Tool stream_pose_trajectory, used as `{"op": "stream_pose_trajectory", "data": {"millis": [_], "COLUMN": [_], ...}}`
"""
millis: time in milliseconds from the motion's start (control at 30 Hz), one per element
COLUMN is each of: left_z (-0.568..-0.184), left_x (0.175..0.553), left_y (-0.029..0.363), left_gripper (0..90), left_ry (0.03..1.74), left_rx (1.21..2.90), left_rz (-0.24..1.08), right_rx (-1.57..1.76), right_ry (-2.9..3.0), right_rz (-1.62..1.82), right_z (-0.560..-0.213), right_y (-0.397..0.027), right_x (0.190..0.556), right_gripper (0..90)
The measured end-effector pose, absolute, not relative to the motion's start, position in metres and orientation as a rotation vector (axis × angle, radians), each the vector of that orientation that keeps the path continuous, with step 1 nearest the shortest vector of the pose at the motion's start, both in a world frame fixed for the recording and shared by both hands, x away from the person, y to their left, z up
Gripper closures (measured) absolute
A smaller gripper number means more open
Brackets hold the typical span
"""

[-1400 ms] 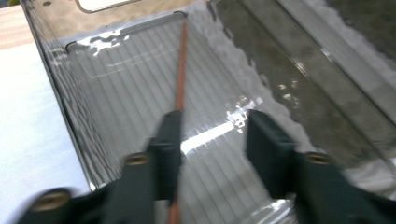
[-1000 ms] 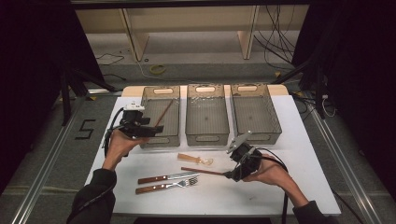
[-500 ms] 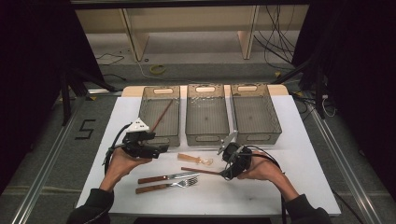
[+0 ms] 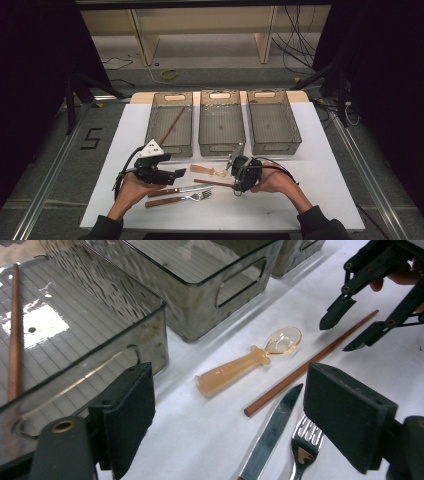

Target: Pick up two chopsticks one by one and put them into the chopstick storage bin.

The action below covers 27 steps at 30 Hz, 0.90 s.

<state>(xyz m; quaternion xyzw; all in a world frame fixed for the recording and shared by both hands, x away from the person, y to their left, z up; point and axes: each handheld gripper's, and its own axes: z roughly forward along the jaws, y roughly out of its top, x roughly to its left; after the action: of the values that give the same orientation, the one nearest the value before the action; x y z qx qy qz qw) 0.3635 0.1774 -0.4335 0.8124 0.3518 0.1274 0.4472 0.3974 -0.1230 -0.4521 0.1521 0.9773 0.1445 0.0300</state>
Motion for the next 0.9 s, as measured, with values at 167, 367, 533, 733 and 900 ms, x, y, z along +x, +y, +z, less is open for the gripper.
{"op": "stream_pose_trajectory", "data": {"millis": [167, 367, 533, 733, 900], "left_z": [-0.434, -0.435, -0.437, -0.438, -0.438], "left_x": [0.359, 0.357, 0.357, 0.356, 0.356], "left_y": [0.176, 0.178, 0.180, 0.180, 0.180], "left_gripper": [19.8, 19.8, 19.9, 19.9, 20.0], "left_ry": [0.864, 0.869, 0.870, 0.871, 0.870], "left_rx": [2.010, 2.004, 2.015, 2.025, 2.028], "left_rz": [0.317, 0.324, 0.324, 0.327, 0.328], "right_rx": [0.464, 0.440, 0.418, 0.424, 0.414], "right_ry": [3.025, 3.033, 3.042, 3.050, 3.062], "right_rz": [0.393, 0.357, 0.319, 0.302, 0.273], "right_z": [-0.456, -0.458, -0.460, -0.460, -0.460], "right_y": [-0.121, -0.118, -0.115, -0.113, -0.111], "right_x": [0.399, 0.399, 0.400, 0.398, 0.399], "right_gripper": [65.1, 70.4, 74.0, 78.9, 83.7]}}
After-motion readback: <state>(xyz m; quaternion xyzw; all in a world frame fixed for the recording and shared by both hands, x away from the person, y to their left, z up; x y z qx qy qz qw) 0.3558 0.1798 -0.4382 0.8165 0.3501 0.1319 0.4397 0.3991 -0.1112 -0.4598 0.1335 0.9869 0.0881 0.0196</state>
